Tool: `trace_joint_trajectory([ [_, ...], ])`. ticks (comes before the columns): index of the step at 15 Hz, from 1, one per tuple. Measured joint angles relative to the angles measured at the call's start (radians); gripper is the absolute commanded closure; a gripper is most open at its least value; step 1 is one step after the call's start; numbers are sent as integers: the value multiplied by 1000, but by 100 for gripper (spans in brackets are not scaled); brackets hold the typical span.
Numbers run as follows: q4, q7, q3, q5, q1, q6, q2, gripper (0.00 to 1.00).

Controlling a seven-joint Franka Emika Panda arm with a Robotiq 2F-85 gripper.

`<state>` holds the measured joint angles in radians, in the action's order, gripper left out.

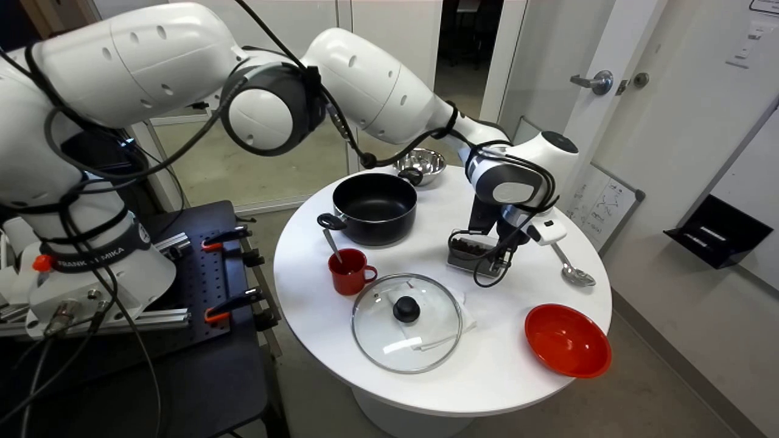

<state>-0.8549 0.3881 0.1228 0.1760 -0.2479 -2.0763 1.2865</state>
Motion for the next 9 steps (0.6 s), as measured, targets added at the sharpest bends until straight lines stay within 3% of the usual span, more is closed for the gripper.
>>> trace_joint_trajectory([
  [9, 33, 104, 42, -25, 33, -37, -5, 99],
])
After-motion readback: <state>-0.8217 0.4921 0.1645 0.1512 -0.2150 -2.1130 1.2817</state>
